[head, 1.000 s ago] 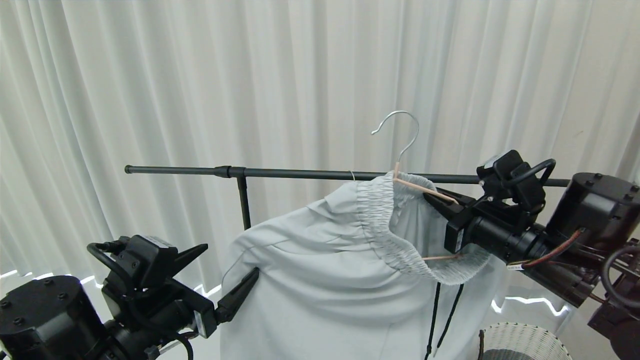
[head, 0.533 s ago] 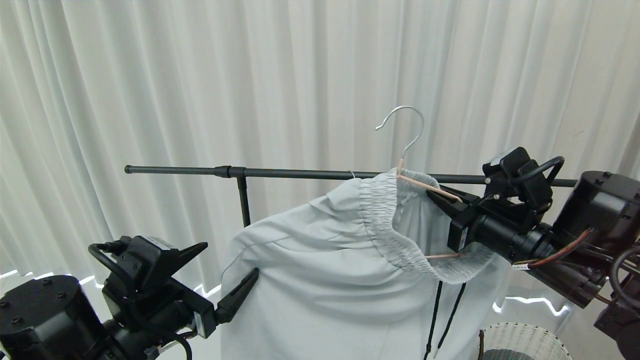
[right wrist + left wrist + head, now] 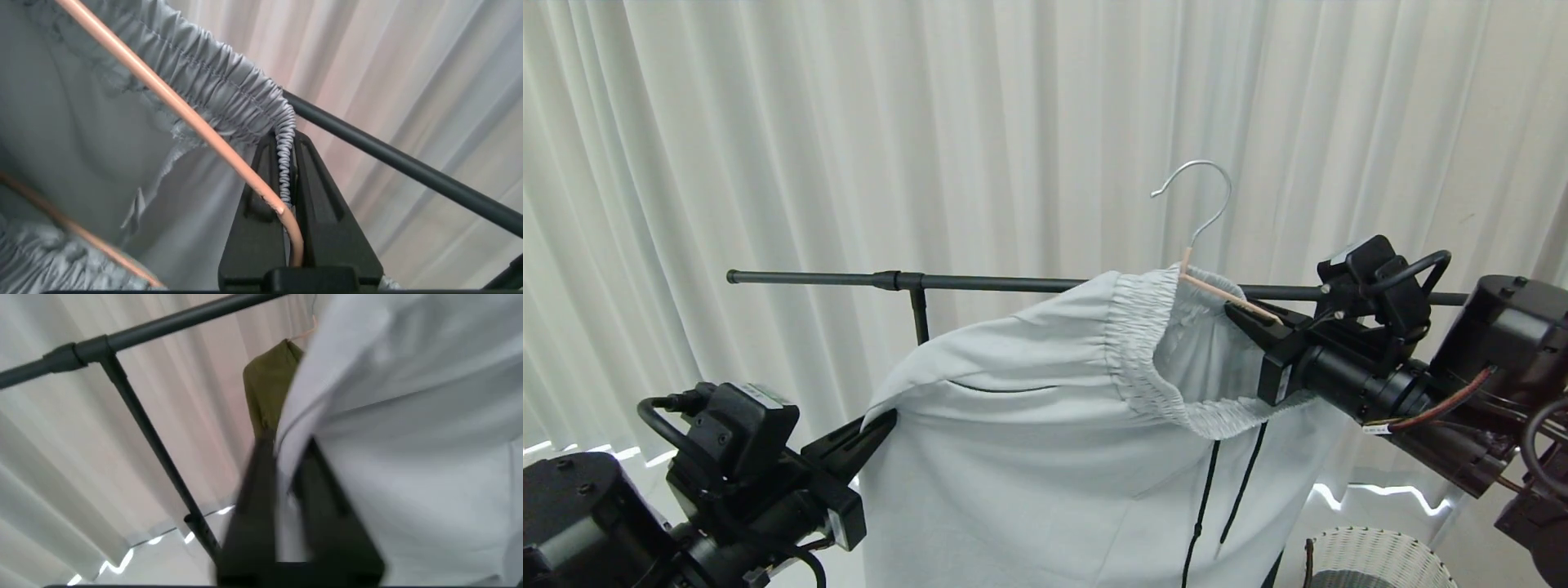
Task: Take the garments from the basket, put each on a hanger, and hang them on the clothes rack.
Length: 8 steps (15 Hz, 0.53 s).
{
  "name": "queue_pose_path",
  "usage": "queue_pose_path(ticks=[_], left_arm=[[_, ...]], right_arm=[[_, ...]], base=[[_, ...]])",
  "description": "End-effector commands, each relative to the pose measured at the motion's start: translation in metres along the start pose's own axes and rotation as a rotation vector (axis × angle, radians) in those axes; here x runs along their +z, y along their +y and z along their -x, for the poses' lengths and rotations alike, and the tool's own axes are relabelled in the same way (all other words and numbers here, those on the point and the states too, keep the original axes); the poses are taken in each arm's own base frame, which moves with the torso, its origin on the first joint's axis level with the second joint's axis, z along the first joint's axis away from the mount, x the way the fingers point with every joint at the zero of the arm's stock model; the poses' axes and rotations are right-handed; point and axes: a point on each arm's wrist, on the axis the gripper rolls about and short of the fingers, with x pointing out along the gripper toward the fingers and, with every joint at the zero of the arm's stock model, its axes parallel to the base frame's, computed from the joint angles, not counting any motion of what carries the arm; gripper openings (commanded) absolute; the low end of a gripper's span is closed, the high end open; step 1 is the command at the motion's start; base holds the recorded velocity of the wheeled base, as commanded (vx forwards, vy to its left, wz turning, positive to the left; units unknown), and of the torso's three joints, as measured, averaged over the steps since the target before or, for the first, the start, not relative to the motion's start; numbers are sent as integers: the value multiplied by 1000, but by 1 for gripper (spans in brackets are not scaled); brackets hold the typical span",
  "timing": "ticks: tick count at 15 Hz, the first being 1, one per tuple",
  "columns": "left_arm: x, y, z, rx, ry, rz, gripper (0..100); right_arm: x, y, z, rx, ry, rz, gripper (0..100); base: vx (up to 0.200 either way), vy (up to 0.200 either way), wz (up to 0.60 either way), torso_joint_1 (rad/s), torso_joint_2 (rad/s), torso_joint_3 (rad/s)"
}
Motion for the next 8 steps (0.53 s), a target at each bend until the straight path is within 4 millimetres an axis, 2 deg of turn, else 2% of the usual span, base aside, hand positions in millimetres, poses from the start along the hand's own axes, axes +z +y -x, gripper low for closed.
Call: queue_pose_path(ticks=[1, 5, 8], left_arm=[[5, 1, 6, 10, -25, 0, 0], [1, 12, 10, 81, 20, 7, 0], [-1, 17, 10, 110, 31, 10, 0]], right_arm=[[-1, -5, 0, -17, 3, 2, 0], [2, -23, 5, -79, -5, 4, 0], [3, -26, 6, -89, -10, 3, 0]], base=[[0, 0, 0, 0, 0, 0], [0, 0, 0, 0, 0, 0], [0, 0, 0, 0, 0, 0]])
